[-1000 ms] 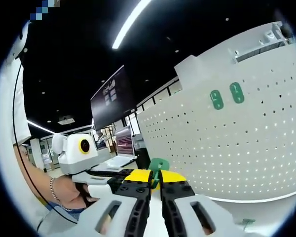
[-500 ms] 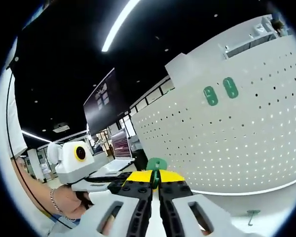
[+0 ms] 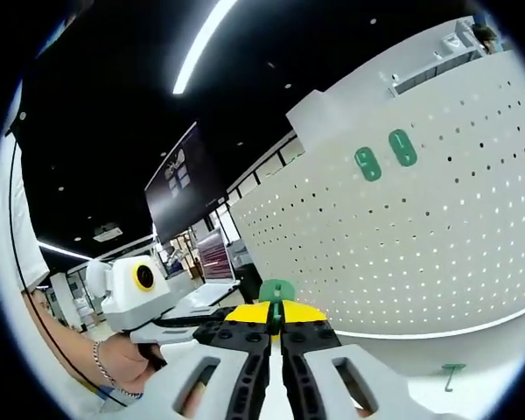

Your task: Insert the hook assembly into the mounting plate slot until the hook locks in place.

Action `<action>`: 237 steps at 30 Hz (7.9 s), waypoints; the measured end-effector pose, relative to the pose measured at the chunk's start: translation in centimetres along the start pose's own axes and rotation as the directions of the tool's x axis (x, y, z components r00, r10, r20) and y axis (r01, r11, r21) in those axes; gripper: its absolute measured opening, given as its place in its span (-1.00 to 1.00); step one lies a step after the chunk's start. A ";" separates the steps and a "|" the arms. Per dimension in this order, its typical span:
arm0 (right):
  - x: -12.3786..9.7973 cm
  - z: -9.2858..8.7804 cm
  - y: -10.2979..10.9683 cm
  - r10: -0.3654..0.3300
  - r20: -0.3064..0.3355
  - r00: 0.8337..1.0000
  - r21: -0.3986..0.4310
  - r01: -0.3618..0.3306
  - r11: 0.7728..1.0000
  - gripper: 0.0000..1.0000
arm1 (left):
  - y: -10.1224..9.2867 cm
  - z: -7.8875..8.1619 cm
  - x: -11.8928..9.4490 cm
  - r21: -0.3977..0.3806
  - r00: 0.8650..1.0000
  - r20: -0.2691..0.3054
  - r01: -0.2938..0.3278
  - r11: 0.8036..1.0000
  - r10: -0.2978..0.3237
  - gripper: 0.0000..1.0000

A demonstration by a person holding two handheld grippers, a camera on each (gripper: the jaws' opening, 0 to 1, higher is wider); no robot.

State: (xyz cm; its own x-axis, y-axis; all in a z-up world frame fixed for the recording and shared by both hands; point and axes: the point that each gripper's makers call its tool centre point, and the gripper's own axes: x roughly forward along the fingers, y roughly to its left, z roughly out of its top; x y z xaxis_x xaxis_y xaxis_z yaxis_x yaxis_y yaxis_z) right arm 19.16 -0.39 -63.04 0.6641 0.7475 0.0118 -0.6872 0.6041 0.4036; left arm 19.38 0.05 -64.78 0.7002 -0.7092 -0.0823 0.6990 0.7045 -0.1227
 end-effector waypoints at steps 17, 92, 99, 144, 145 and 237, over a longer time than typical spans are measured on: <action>-0.2 0.0 0.1 0.010 -0.003 1.000 -0.001 -0.010 1.000 -1.00 | 0.1 -1.9 0.2 -0.022 0.998 -0.066 0.008 1.000 -0.009 0.11; -0.9 12.5 -13.2 -0.387 0.155 0.909 -0.290 0.416 0.862 -1.00 | 2.4 -8.1 -3.0 -0.025 0.976 -0.206 -0.074 0.997 0.067 0.62; -1.1 13.8 -14.3 -0.412 0.184 0.892 -0.300 0.450 0.841 -1.00 | 2.4 -8.4 -3.4 -0.026 0.975 -0.210 -0.076 0.997 0.068 0.61; 0.3 16.4 -17.3 -0.440 0.250 0.863 -0.396 0.506 0.766 -0.99 | 3.1 -9.5 -4.9 -0.023 0.962 -0.255 -0.110 0.994 0.100 0.58; 0.3 16.4 -17.3 -0.442 0.255 0.860 -0.390 0.510 0.767 -0.99 | 3.1 -9.6 -4.9 -0.023 0.961 -0.257 -0.111 0.994 0.101 0.58; -0.5 10.9 -14.3 -0.354 0.177 0.918 -0.383 0.396 0.835 0.08 | 2.5 -9.6 -5.0 -0.019 0.959 -0.273 -0.088 0.996 0.079 0.52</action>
State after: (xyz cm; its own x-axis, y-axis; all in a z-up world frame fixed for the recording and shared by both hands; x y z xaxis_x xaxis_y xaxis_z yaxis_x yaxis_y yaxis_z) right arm 31.86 -12.46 -58.81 0.9053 0.4237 0.0302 -0.4236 0.9058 -0.0084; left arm 16.26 5.08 -74.18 0.6873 -0.6317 -0.3584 0.6319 0.7634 -0.1338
